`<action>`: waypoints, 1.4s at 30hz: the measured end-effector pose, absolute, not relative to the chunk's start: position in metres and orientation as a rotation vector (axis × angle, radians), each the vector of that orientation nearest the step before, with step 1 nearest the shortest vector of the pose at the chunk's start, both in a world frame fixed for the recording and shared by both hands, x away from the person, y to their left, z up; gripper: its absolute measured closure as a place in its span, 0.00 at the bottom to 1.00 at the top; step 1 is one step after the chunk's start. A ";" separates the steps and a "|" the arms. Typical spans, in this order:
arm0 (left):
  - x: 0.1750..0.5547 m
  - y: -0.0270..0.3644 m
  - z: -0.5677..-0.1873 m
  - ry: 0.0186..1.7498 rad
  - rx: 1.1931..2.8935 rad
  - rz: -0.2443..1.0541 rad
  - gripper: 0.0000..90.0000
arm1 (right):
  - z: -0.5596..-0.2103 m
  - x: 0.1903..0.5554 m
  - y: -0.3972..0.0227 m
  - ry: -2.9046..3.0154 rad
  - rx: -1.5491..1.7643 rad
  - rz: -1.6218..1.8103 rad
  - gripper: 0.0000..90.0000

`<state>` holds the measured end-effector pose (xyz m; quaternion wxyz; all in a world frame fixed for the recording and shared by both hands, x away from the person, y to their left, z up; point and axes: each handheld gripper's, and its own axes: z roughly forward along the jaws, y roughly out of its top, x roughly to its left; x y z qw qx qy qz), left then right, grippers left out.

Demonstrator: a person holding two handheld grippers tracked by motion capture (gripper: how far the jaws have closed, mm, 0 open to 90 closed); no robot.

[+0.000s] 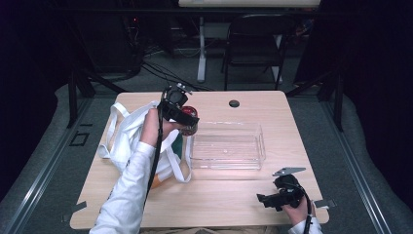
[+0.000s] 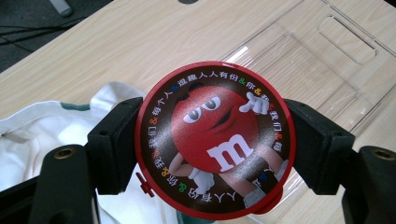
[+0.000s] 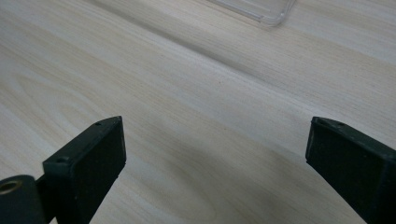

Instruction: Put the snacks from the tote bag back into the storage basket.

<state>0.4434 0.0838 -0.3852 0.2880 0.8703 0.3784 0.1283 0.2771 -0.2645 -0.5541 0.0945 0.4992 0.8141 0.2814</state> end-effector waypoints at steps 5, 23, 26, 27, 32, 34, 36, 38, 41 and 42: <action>0.443 0.076 -0.389 0.991 2.335 0.329 0.29 | -0.554 0.277 -0.265 2.416 1.479 0.838 0.05; 0.442 0.052 -0.411 0.942 2.358 0.248 0.29 | -0.555 0.277 -0.265 2.416 1.471 0.836 0.05; 0.441 0.049 -0.415 0.940 2.359 0.234 0.29 | -0.554 0.277 -0.265 2.421 1.470 0.843 0.05; 0.441 0.048 -0.417 0.939 2.364 0.230 0.29 | -0.554 0.277 -0.265 2.420 1.472 0.844 0.05; 0.441 0.044 -0.424 0.928 2.371 0.215 0.29 | -0.555 0.277 -0.265 2.419 1.474 0.845 0.05; 0.441 0.043 -0.426 0.926 2.380 0.208 0.29 | -0.554 0.277 -0.265 2.422 1.472 0.844 0.05; 0.440 0.042 -0.428 0.926 2.381 0.205 0.29 | -0.554 0.277 -0.265 2.422 1.471 0.843 0.05; 0.440 0.042 -0.430 0.923 2.380 0.201 0.29 | -0.555 0.277 -0.265 2.421 1.472 0.838 0.05; 0.439 0.042 -0.433 0.925 2.379 0.195 0.29 | -0.554 0.277 -0.265 2.420 1.473 0.841 0.06; 0.439 0.042 -0.434 0.929 2.375 0.193 0.29 | -0.554 0.277 -0.265 2.421 1.476 0.839 0.06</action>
